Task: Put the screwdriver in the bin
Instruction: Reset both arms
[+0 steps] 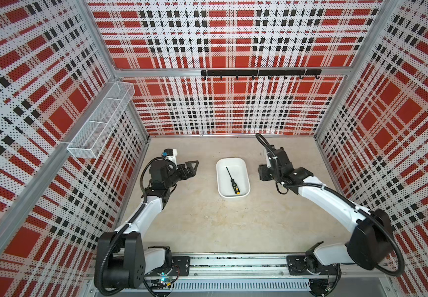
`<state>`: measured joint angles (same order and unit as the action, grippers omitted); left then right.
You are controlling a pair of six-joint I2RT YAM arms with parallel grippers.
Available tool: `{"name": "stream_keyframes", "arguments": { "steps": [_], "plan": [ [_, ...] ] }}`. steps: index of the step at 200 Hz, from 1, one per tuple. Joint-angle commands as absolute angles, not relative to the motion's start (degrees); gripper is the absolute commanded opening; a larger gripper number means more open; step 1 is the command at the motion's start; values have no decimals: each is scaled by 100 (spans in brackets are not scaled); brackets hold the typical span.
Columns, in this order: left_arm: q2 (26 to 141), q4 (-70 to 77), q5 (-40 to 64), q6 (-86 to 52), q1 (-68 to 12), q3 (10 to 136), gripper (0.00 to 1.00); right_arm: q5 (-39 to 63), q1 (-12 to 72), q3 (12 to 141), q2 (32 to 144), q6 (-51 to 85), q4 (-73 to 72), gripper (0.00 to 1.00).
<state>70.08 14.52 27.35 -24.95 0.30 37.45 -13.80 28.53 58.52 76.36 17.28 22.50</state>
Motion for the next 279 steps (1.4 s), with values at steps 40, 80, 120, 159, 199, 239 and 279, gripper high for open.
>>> {"name": "stream_keyframes", "arguments": {
  "steps": [40, 80, 120, 159, 199, 239, 279],
  "plan": [
    [6653, 2757, 1478, -2299, 298, 3177, 98, -2650, 2356, 3907, 6201, 111, -531, 58],
    [6110, 3970, 627, -1775, 232, 2335, 98, -2010, 1419, 3079, 6038, 349, -1314, 57],
    [5809, 5118, -238, -641, -76, 1387, 98, -1768, 1115, 2272, 6265, 162, -2696, 57],
    [6091, 5757, -505, -271, -66, 1082, 98, -1492, 905, 1862, 7023, 173, -4050, 57],
    [6624, 6415, -586, -39, -22, 975, 98, -1301, 764, 1528, 7835, 207, -5624, 57],
    [7265, 7432, -509, -7, 44, 702, 98, -1289, 718, 1585, 8242, -64, -6083, 58],
    [7893, 8119, -406, -122, 171, 585, 98, -1072, 449, 1249, 9113, 129, -7675, 58]
  ]
}}
